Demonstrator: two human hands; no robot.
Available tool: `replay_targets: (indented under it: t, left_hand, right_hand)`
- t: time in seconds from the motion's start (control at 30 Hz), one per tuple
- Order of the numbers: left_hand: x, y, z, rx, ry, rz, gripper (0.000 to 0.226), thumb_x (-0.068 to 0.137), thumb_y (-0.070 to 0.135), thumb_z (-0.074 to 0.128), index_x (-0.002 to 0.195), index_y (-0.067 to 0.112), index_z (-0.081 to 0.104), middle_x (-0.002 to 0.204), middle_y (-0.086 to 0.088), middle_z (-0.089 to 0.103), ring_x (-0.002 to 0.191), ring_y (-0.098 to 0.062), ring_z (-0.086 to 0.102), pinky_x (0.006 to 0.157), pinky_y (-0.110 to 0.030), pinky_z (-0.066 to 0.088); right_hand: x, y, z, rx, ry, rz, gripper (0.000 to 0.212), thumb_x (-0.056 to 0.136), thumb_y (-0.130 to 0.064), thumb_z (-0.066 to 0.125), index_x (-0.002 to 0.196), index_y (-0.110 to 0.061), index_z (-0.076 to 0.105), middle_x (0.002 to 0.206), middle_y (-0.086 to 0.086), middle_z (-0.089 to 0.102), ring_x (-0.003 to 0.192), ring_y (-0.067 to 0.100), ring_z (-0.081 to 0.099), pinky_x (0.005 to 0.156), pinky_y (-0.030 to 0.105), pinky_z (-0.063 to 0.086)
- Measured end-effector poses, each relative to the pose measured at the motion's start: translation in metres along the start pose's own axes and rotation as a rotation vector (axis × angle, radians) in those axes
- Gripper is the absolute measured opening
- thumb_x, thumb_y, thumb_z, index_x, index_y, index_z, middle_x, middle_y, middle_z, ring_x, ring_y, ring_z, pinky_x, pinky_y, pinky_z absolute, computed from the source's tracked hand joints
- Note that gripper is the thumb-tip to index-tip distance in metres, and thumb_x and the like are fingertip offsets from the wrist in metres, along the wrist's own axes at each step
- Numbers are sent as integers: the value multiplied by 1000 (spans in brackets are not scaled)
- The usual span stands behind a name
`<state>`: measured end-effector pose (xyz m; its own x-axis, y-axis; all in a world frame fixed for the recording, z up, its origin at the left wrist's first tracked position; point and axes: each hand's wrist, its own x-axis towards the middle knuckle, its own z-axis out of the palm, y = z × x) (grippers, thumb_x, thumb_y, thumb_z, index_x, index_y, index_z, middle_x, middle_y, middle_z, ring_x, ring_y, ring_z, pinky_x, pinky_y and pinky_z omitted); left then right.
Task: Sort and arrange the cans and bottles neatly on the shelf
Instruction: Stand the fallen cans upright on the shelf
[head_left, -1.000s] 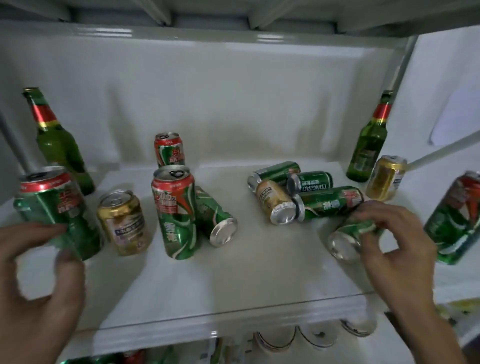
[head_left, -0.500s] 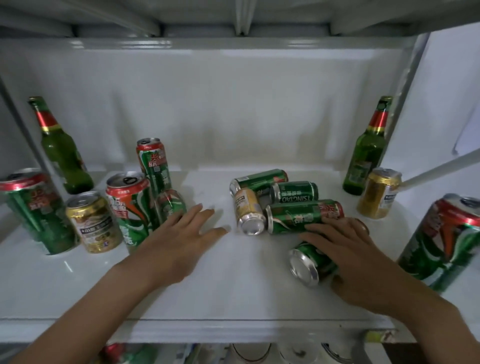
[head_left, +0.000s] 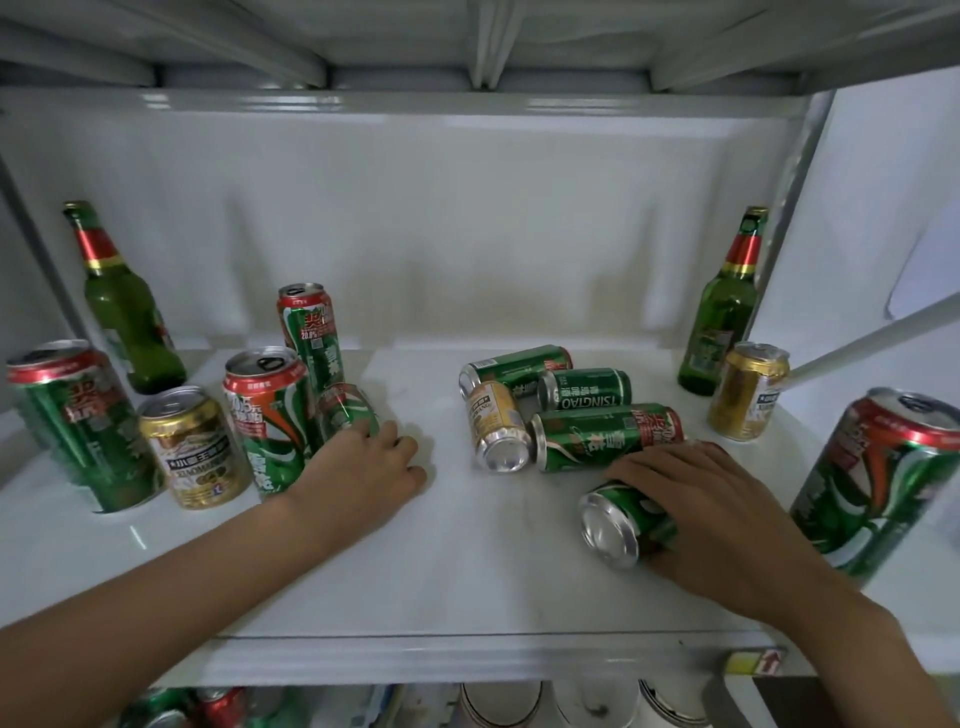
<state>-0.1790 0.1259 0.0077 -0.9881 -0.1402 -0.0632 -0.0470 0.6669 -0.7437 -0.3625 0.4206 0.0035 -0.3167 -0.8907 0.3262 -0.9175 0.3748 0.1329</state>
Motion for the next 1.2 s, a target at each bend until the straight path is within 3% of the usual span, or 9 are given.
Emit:
replay_targets:
  t: [0.17,0.27,0.4,0.5,0.6,0.7,0.87,1.07,1.2]
  left_hand:
    - [-13,-21,-8,-119,95,-23,39,89,9,61,127,17,61,114,-7,64,104,-31,65,72,-41,57]
    - [-18,-34,-19,-305,139,-133,55,89,22,61,142,22,46,129,-3,56,116,-27,63,73,-38,58]
    - [-26,-53,-40,-593,248,-298,57,89,35,60,142,24,43,129,-1,54,105,-29,65,71,-39,57]
    - [-26,-55,-55,-705,266,-359,55,89,41,61,138,23,44,124,-3,53,101,-33,64,71,-38,53]
    - [-15,-65,-65,-827,283,-358,32,89,43,62,112,23,51,105,1,50,93,-30,61,71,-38,51]
    - [-3,-82,-69,-1009,267,-388,33,91,45,64,112,20,58,111,-1,60,96,-24,57,77,-34,47]
    - [11,-105,-78,-1098,148,-410,53,92,47,66,135,17,60,131,-6,64,105,-21,55,82,-30,47]
    - [24,-129,-75,-1072,-17,-422,49,92,48,68,127,14,66,126,-6,69,105,-26,66,71,-31,53]
    - [26,-143,-67,-1114,-68,-426,41,93,42,68,120,10,68,113,-9,70,88,-24,68,63,-30,52]
  right_hand:
    - [-6,-7,-7,-22,103,63,85,46,-35,99,125,-25,70,119,-4,75,105,24,74,82,41,59]
    - [-6,-8,-18,-15,228,117,82,56,-38,97,130,-19,67,116,3,77,94,29,77,65,43,61]
    - [1,-18,-32,141,374,203,82,65,-54,87,134,-17,63,104,6,78,80,30,75,65,40,58]
    - [13,-35,-41,477,406,303,80,61,-51,90,133,-27,63,98,-17,72,83,7,71,72,29,55]
    - [37,-50,-38,792,431,363,67,57,-49,89,119,-34,66,96,-30,68,87,-11,67,70,10,53]
    - [61,-72,-31,973,443,415,69,57,-49,87,118,-23,71,100,-16,75,93,-1,71,80,23,58]
    - [95,-101,-22,1049,429,416,49,67,-40,91,110,-32,68,95,-22,72,88,-7,69,74,15,57]
    - [122,-123,-15,1108,355,391,51,67,-39,92,112,-27,69,97,-20,73,93,1,70,81,25,59]
    - [136,-135,-2,1101,341,416,61,59,-53,87,114,-31,70,99,-19,75,92,-2,70,84,31,62]
